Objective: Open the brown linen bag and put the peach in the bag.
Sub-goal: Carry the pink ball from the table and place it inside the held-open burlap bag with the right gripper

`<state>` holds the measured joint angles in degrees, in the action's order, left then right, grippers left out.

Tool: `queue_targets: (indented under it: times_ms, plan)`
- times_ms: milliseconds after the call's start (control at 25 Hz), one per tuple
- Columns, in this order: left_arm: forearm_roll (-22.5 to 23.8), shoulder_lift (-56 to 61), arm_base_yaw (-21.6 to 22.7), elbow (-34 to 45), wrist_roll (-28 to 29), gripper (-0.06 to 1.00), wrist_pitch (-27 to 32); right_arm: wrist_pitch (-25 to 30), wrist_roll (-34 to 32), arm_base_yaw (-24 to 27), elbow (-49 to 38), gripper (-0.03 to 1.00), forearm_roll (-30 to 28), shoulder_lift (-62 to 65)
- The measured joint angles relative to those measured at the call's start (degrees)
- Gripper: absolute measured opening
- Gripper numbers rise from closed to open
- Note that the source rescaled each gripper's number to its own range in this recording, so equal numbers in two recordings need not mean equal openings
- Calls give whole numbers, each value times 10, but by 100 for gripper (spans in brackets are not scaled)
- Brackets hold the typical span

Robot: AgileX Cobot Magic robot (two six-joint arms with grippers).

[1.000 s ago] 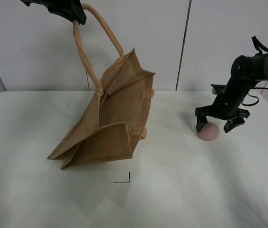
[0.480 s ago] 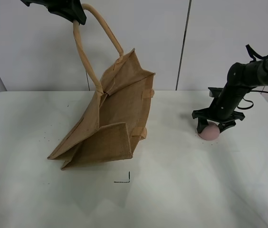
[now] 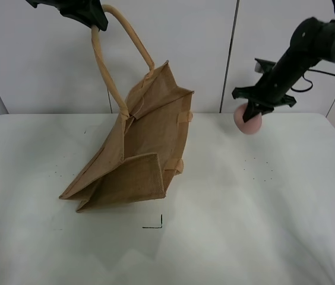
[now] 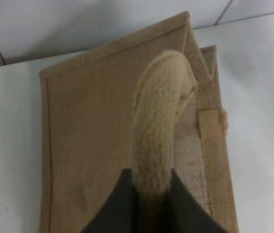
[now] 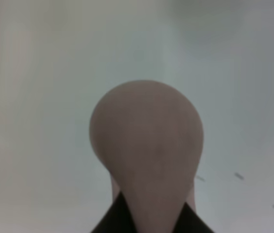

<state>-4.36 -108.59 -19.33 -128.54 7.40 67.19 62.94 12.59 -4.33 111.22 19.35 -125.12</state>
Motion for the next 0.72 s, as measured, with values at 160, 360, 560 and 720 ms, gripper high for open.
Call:
queue_targets:
  times_ms: [160,360,560,720]
  plan:
    - [0,0,0,0,0,0,0,22,13,-41,65,0,31,21]
    - [0,0,0,0,0,0,0,28,46,-102,79,0,90,22]
    - [0,0,0,0,0,0,0,-14,75,-163,79,0,107,18]
    - [0,0,0,0,0,0,0,-68,80,-200,79,0,119,-6]
